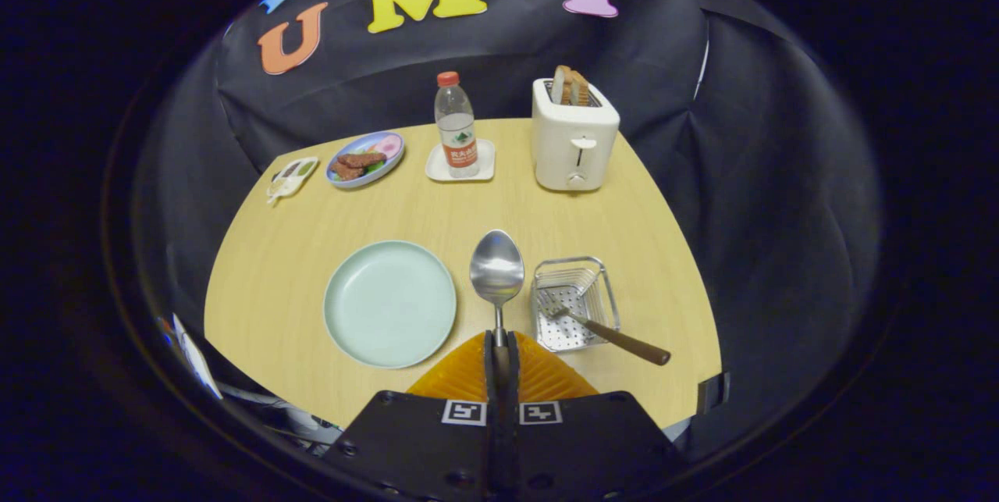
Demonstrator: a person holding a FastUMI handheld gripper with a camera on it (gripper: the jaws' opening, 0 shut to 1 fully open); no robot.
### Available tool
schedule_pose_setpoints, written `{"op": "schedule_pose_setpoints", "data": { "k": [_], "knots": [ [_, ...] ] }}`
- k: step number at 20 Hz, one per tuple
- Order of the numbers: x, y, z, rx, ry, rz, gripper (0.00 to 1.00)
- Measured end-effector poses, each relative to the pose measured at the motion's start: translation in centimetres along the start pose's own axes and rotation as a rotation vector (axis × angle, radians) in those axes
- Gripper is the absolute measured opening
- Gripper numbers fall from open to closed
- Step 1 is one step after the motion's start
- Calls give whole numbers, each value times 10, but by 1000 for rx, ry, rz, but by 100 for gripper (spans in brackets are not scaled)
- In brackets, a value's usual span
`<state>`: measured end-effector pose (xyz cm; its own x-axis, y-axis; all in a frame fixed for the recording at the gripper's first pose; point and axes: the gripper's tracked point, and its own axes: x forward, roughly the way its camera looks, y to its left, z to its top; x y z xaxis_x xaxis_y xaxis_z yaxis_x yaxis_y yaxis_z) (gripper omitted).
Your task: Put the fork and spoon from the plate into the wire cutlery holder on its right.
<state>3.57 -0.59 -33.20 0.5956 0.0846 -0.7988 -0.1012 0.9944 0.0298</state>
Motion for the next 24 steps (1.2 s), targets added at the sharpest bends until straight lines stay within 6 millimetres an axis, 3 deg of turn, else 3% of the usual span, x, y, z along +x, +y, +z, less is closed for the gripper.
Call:
{"op": "schedule_pose_setpoints", "data": {
  "k": [4, 9, 13, 24],
  "knots": [
    [-1, -38, -2, 11, 49, -26, 1],
    [0, -65, -4, -57, 155, -41, 1],
    [4, -64, -1, -128, 192, -33, 3],
    [28, -62, 4, -77, 328, -21, 6]
  ]
}}
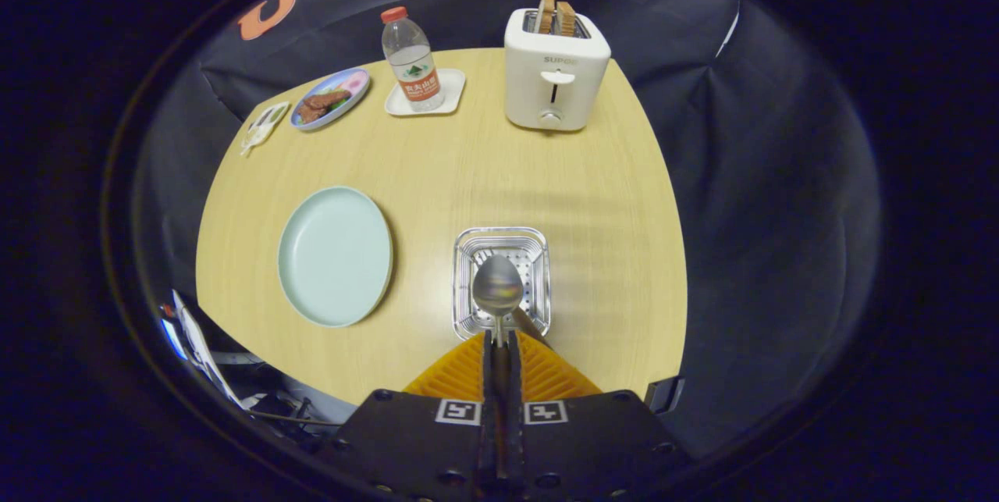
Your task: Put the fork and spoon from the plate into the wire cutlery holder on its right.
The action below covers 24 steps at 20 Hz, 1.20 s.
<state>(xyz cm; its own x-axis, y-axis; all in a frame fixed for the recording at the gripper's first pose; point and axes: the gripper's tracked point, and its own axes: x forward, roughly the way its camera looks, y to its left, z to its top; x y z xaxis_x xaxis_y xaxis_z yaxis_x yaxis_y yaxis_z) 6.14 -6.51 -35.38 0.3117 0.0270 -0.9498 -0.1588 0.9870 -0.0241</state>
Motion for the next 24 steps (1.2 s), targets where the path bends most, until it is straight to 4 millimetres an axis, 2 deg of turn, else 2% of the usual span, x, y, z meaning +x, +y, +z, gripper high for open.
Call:
{"op": "schedule_pose_setpoints", "data": {
  "k": [2, 7, 9, 13, 14, 17, 21, 24],
  "knots": [
    [0, -1, 8, 0, -17, -9, 10],
    [-3, 0, 17, 2, -56, -5, 10],
    [-11, 3, 21, -8, -70, 3, 23],
    [-20, 15, 24, -8, -124, 38, 34],
    [-22, 19, 25, -11, -141, 43, 47],
    [-34, 25, 29, -37, -194, 38, 62],
    [-60, 48, 36, -55, -291, 54, 81],
    [-93, 62, 48, -11, -407, 25, 94]
  ]
}}
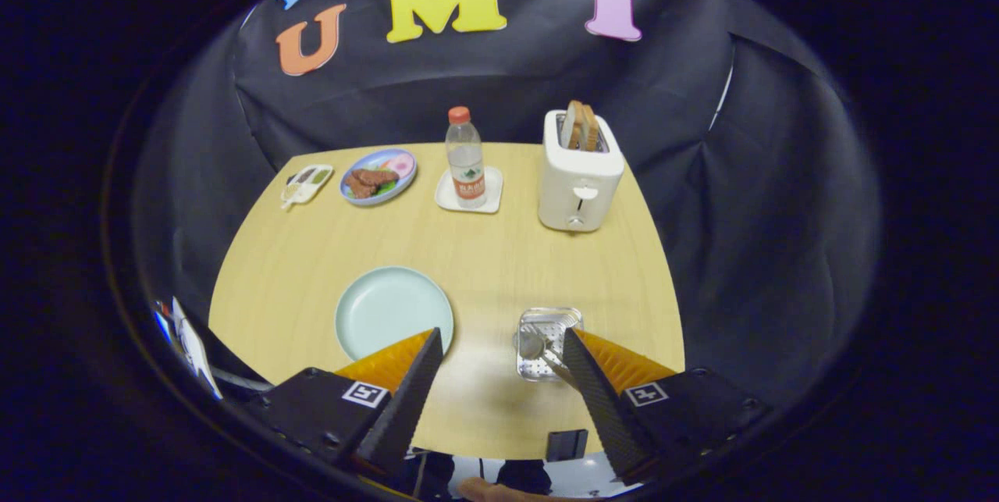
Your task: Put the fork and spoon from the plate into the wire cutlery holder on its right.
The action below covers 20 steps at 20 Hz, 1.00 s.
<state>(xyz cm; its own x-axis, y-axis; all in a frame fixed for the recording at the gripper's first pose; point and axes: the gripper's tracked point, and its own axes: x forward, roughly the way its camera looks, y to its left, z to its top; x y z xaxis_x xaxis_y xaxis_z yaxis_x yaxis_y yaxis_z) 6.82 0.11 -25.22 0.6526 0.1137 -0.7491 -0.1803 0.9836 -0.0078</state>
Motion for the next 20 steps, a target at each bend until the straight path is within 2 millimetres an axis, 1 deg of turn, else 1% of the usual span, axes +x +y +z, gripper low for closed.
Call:
{"op": "schedule_pose_setpoints", "data": {
  "k": [2, 6, 10, 13, 17, 19, 20],
  "knots": [
    [-22, 12, 23, -10, -102, -16, 97],
    [-73, 37, 64, 9, -282, -16, 96],
    [-119, 48, 95, 9, -427, -31, 96],
    [-154, 51, 115, -4, -549, -40, 96],
    [-198, 51, 135, -11, -728, -76, 96],
    [-213, 58, 131, 0, -784, -66, 96],
    [-215, 58, 125, 11, -799, -55, 96]
  ]
}}
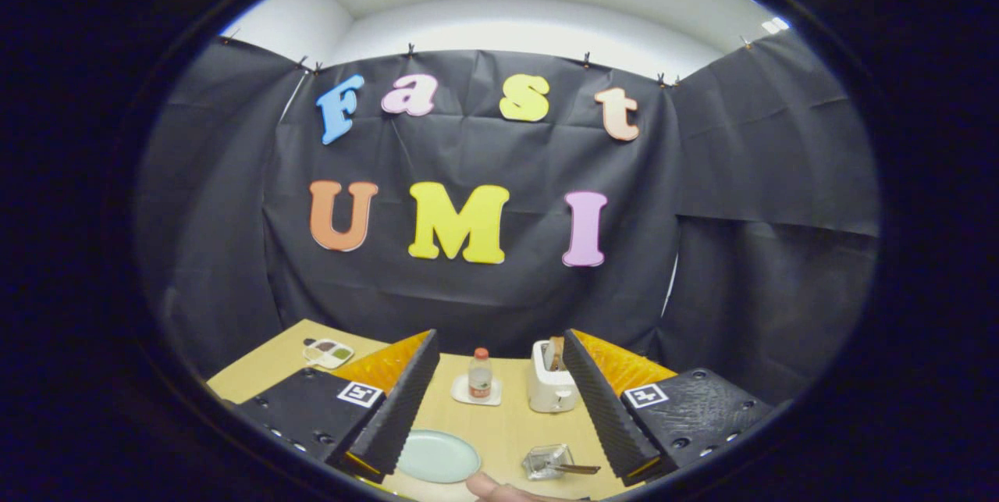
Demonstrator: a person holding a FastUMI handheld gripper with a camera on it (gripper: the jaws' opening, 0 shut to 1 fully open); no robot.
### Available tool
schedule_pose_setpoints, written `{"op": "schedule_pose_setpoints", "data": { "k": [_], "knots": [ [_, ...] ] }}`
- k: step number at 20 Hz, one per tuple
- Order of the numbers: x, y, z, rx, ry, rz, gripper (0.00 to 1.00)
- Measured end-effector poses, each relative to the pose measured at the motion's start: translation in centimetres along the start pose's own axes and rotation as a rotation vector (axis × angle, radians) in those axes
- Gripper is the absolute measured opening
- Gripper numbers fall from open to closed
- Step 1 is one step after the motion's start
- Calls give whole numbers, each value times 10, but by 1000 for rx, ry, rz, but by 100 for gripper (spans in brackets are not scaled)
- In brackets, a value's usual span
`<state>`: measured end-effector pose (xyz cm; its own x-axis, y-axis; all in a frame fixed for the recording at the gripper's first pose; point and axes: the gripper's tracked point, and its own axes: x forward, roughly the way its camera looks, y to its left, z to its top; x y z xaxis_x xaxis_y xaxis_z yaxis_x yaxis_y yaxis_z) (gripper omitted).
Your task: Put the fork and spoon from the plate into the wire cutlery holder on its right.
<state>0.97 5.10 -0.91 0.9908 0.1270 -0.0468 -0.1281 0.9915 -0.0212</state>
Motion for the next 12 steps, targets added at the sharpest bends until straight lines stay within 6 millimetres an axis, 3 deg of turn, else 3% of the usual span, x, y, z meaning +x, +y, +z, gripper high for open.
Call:
{"op": "schedule_pose_setpoints", "data": {
  "k": [5, 12],
  "knots": [
    [-25, 7, -8, 61, -16, -3, 96],
    [-31, 11, -20, 35, -8, 5, 96]
  ]
}}
